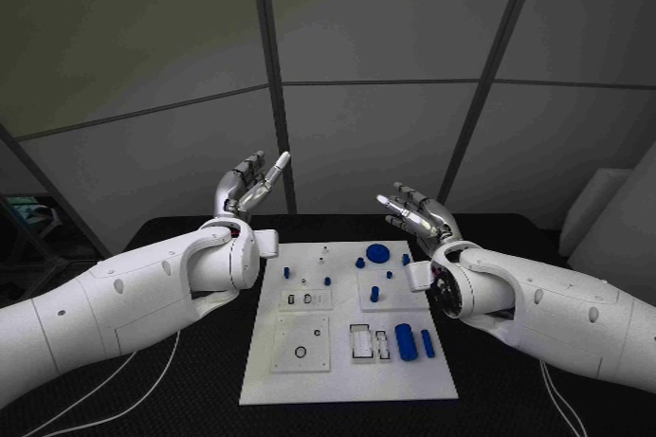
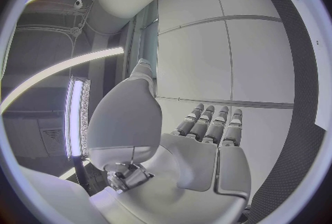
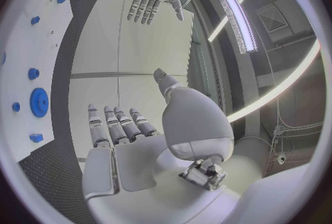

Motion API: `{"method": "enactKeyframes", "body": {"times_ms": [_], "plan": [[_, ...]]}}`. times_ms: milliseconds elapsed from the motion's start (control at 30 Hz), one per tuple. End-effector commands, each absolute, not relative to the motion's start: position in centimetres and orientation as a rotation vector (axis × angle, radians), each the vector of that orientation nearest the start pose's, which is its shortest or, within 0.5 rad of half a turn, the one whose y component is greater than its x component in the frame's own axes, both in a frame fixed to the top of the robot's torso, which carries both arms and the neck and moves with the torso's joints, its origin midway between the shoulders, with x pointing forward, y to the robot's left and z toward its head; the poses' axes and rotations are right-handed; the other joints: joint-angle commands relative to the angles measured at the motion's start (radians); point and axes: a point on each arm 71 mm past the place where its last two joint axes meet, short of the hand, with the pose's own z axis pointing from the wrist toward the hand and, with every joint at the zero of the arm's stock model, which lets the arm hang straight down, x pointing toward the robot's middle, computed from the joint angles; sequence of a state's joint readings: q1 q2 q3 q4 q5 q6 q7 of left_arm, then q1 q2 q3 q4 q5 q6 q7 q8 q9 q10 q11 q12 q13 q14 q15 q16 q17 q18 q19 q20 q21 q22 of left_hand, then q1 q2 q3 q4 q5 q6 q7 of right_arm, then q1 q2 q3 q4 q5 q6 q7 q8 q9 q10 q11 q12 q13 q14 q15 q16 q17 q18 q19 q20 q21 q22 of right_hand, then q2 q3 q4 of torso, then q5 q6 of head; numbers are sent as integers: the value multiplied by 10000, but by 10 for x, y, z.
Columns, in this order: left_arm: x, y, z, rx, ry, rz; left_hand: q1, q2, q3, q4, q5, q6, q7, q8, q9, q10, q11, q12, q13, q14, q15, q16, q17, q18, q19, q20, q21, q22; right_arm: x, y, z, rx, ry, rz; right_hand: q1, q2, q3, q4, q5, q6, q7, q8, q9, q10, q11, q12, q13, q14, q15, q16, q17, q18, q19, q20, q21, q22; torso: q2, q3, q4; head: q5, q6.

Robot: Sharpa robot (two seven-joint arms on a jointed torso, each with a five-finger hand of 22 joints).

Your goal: Assemble the parts on the task board

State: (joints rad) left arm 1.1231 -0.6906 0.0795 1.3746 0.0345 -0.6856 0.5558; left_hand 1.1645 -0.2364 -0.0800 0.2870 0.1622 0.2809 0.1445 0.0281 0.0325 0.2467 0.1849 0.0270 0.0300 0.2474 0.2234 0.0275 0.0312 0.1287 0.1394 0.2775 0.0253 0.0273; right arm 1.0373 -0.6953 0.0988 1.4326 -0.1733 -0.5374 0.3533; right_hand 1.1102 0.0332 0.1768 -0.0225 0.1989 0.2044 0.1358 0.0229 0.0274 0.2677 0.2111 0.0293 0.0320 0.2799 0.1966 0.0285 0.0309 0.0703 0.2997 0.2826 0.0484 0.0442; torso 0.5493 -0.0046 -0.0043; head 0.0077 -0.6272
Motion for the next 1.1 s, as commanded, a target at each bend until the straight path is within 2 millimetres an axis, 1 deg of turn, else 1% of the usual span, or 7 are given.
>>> {"method": "enactKeyframes", "body": {"times_ms": [33,100,133,167,333,633,1100], "plan": [[520,201,-174,-11501,10198,-13556,544,-46,20,146,91,392,956,115,59,571,352,115,67,768,89,171,95,28,384,148,179,96,495,-163,-216,10082,15074,14288,1153,-5,197,-455,30,1483,1333,288,157,1722,234,248,143,1463,212,210,127,324,653,89,267,120,3,-1,0,0,-1],[520,201,-174,-11501,10198,-13556,672,306,365,129,-1,958,1165,247,135,1325,578,273,153,1657,145,378,201,-3,824,164,364,198,496,-162,-215,9982,15202,14326,1558,-31,253,-678,-124,2596,1309,505,269,3100,257,475,243,2907,228,462,237,496,1484,91,574,266,3,-1,0,0,-1],[520,201,-174,-11501,10198,-13556,762,939,829,123,-204,1872,1294,479,257,2648,725,589,302,2734,108,666,322,17,1397,157,619,329,496,-162,-215,9957,15235,14335,1756,-41,276,-774,-176,3334,1312,651,338,4098,294,651,309,3850,246,635,297,625,2246,73,862,400,3,-1,0,0,-1],[517,219,-171,-11290,10170,-13675,861,1363,1071,63,-269,2523,1364,637,332,3461,658,760,365,3596,39,885,404,69,2005,176,886,462,495,-183,-201,6405,14197,13010,1909,-61,292,-846,-233,3840,1221,741,376,4796,244,757,341,4477,189,735,324,715,2814,79,1087,499,237,24,-1,-9,-25],[514,224,-168,-11104,10121,-13946,1514,1930,1294,-382,-367,5192,1074,1154,538,6156,295,1164,412,5931,-372,1287,446,456,5024,120,2096,972,492,-190,-196,5062,14168,12426,2342,-126,395,-1016,-419,6292,1020,1136,523,6608,-136,1008,352,6343,-207,1095,382,1083,4083,54,1686,702,378,44,69,-36,23],[503,229,-162,-10682,10327,-14234,2308,2126,1521,-1309,-362,6783,751,1275,453,7891,-126,1354,386,7412,-788,1334,387,568,6464,-142,2625,986,497,-200,-181,3323,14341,11472,2385,-392,1117,-995,-447,7660,711,965,394,8202,-538,741,293,8317,-794,1268,407,1154,5384,-402,2459,917,711,55,115,-122,104],[478,225,-151,-10100,11215,-14940,2642,1830,1849,-1912,-475,7459,497,945,332,8787,-446,1013,343,8849,-1200,1440,515,569,7636,-559,3078,1006,518,-194,-151,-861,15296,7966,2289,-1199,1576,-972,-103,8571,288,721,410,9299,-1107,341,306,11776,-1750,2208,1117,1098,7566,-1565,4535,1891,1399,-28,311,-417,256]]}}
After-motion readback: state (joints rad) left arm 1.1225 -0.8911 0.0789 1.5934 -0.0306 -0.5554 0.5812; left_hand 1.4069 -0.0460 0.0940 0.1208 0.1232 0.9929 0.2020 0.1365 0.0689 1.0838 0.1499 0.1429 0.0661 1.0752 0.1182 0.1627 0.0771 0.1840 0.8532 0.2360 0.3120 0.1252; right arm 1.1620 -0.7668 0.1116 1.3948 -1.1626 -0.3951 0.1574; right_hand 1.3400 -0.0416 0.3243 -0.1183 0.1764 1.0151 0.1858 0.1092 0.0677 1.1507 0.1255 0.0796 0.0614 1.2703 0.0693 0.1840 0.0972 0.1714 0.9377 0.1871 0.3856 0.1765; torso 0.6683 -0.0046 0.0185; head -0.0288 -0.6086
